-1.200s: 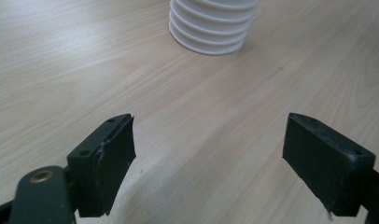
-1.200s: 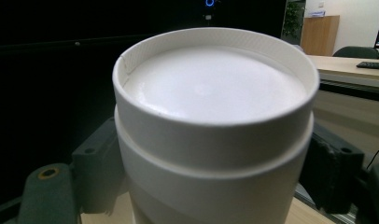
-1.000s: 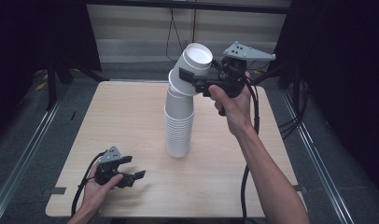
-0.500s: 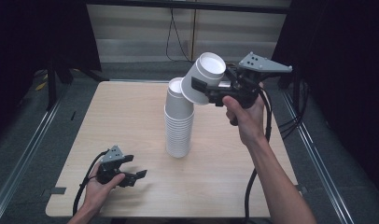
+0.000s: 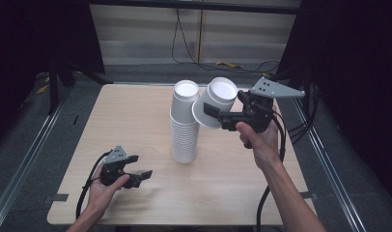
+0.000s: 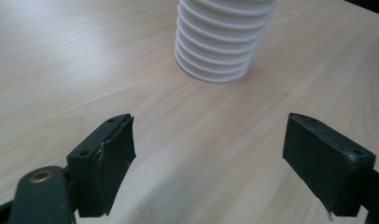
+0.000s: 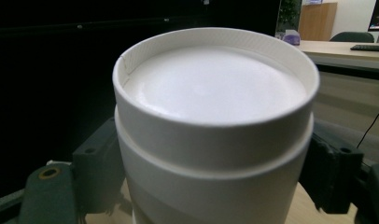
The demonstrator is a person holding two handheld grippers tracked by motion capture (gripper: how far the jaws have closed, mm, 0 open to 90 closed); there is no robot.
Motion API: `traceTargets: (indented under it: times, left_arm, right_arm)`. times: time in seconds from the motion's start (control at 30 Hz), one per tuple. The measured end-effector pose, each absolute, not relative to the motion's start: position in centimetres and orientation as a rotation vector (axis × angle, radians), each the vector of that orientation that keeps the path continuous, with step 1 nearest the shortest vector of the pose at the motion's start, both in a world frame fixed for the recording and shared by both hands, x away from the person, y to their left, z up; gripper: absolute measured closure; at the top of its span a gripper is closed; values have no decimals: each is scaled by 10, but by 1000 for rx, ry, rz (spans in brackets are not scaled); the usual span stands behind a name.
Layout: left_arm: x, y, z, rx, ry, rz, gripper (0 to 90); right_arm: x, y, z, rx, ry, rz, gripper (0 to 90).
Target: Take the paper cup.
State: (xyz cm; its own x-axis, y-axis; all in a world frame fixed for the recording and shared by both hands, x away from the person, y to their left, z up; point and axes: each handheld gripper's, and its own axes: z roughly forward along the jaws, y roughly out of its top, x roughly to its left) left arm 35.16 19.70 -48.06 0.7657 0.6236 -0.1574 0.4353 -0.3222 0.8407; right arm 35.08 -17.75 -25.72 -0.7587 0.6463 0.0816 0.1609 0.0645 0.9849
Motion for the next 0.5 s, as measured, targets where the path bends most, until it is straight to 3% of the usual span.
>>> traceTargets:
  times: [0.5]
  left_arm:
    - [365, 167, -462, 1941, 697, 222, 166]
  right_arm:
    - [352, -183, -314, 853, 2064, 1722, 199]
